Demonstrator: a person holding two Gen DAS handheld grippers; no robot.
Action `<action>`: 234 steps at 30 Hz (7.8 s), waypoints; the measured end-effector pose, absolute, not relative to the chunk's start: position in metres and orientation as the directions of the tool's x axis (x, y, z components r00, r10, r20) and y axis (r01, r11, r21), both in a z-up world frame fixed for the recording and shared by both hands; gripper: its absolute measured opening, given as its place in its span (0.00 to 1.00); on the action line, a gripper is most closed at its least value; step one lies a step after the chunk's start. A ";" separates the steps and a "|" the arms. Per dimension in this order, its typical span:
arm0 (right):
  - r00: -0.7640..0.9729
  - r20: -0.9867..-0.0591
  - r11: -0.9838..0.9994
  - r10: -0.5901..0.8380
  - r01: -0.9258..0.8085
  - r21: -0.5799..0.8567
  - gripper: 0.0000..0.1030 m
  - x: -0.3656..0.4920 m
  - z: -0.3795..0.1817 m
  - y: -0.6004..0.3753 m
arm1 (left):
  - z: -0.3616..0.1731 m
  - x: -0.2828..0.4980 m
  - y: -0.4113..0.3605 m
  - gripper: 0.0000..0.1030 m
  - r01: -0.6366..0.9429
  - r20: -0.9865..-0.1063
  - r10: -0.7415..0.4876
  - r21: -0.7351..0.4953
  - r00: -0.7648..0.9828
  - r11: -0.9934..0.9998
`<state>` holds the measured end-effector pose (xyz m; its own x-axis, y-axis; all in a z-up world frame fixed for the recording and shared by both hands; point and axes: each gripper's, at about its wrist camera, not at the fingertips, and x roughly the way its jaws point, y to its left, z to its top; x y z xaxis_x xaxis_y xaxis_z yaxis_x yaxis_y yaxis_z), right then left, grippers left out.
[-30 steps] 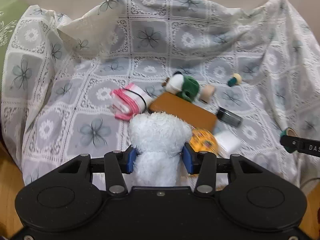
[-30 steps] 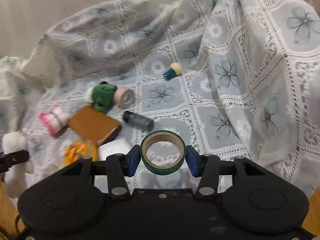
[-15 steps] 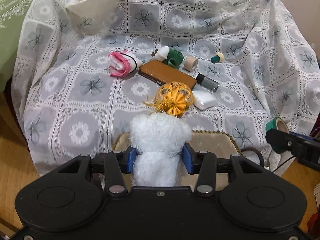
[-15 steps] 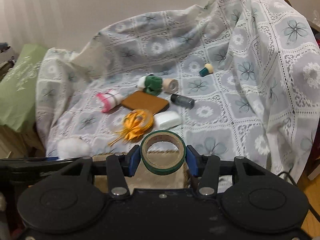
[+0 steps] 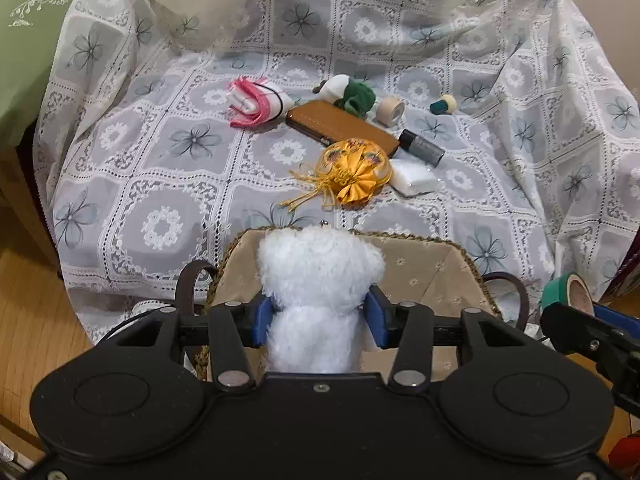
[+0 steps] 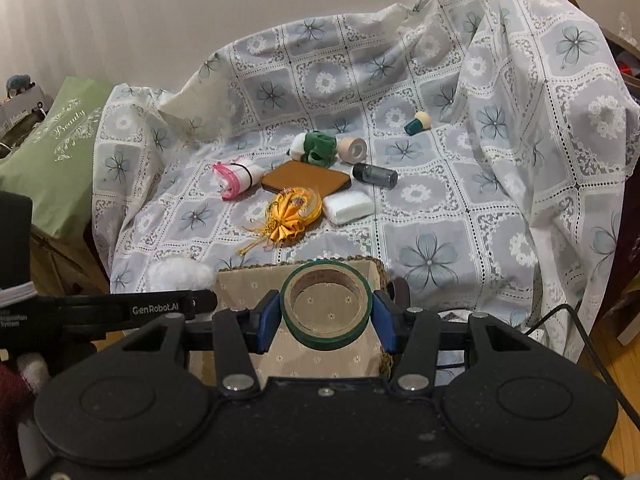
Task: Organize soft objects
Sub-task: 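Carry the teddy bear and tape roll over the basket and release both, then withdraw both open tools from the basket, then reach the left tool to the yellow pouch and close on it, then lift the yellow pouch with the left tool while the right tool grasps the white tissue pack, then lift the yellow pouch with the left tool while the right tool lifts the white tissue pack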
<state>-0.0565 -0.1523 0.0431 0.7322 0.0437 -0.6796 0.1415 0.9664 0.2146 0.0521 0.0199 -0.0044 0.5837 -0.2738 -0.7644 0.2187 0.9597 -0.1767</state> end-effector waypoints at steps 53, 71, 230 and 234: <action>0.649 -0.759 0.964 0.054 0.164 0.209 0.55 -0.055 0.023 -0.152 | -0.007 0.011 0.023 0.79 0.143 -0.757 -0.148 -0.073 0.636 0.987; 0.642 -0.766 0.964 0.044 0.173 0.201 0.60 -0.053 0.022 -0.155 | -0.007 0.012 0.024 0.80 0.142 -0.760 -0.138 -0.061 0.635 0.988; 0.552 -0.832 0.990 0.050 0.080 0.113 0.93 0.217 -0.073 -0.187 | -0.065 0.259 0.009 0.69 0.192 -0.830 -0.203 -0.118 0.520 0.974; 0.566 -0.824 0.990 0.028 0.099 0.101 0.95 0.219 -0.070 -0.188 | -0.062 0.256 0.011 0.68 0.182 -0.830 -0.203 -0.125 0.520 0.975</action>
<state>0.2186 -0.1879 -0.0699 0.5655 0.0275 -0.8243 0.0991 0.9899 0.1011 0.2564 0.0108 -0.0622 0.5198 -0.2031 -0.8298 0.1822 0.9753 -0.1246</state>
